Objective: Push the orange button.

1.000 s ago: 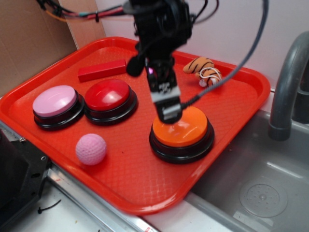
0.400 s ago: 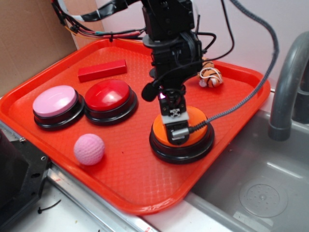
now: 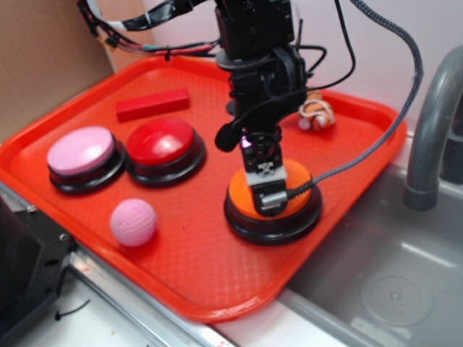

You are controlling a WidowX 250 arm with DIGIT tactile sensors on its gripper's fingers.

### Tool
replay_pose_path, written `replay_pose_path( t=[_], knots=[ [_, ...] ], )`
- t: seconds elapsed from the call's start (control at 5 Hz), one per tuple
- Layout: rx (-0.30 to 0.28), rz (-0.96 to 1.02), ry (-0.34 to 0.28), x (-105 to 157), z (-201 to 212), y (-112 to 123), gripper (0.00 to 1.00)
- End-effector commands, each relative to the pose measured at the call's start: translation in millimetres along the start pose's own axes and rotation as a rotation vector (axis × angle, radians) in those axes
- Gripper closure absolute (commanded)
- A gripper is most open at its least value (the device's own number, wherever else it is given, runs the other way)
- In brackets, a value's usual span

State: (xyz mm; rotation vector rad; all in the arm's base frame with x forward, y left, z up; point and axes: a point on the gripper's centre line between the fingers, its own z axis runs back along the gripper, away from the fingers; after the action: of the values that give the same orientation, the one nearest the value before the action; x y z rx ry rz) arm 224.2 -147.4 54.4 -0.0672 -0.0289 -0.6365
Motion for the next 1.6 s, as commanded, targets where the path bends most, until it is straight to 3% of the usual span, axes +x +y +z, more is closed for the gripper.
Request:
replay_pose_path(
  t=[0.0,1.4],
  knots=[
    [-0.010,-0.012,-0.077,-3.8,16.3,-3.5,0.00],
    [0.040,0.032,-0.091,-14.2,69.4,-1.0,0.00]
  ],
)
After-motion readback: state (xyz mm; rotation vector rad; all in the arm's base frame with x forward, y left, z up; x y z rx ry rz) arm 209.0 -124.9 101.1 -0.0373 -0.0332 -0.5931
